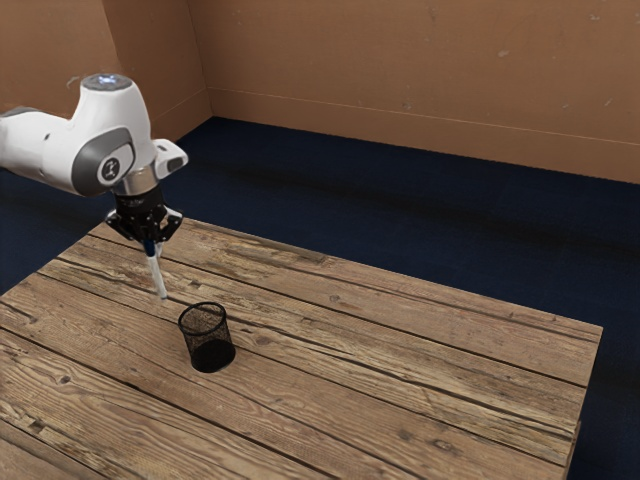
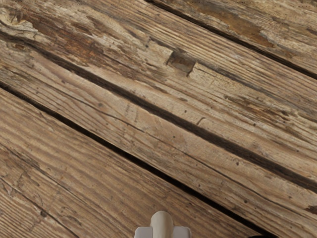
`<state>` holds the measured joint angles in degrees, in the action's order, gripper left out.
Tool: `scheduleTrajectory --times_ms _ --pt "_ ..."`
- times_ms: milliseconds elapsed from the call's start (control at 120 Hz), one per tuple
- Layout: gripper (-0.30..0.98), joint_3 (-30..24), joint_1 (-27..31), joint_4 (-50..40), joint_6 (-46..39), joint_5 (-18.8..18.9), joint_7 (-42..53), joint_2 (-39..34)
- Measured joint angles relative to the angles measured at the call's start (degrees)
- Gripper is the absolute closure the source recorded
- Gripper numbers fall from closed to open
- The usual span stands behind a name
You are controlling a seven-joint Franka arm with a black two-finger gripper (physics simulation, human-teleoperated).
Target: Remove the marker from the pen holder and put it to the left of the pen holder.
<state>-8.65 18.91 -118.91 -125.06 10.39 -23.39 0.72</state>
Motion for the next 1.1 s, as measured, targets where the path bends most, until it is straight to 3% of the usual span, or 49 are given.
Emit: scheduleTrajectory --times_ms 292,408,533,667,883,1008,1100 --pt "0.78 2.5 0.69 -5.76 -14.75 -0.34 -0.11 1.37" --pt "0.51 2.66 0.5 -5.68 -16.86 -0.11 0.2 1.13" --pt "0.28 1.9 0.65 -2.58 -10.14 -0.4 0.47 0.18" --pt "0.15 -0.91 2.45 2.24 -2.0 -4.81 0.66 0.28" --pt "0.05 -5.43 3.19 16.38 11.36 -7.05 0.95 1.38" --pt "0.03 -7.94 0.02 27.27 18.54 -6.52 2.23 5.34" --pt "0.02 -9.28 -1.55 30.51 21.93 -6.15 3.41 6.12"
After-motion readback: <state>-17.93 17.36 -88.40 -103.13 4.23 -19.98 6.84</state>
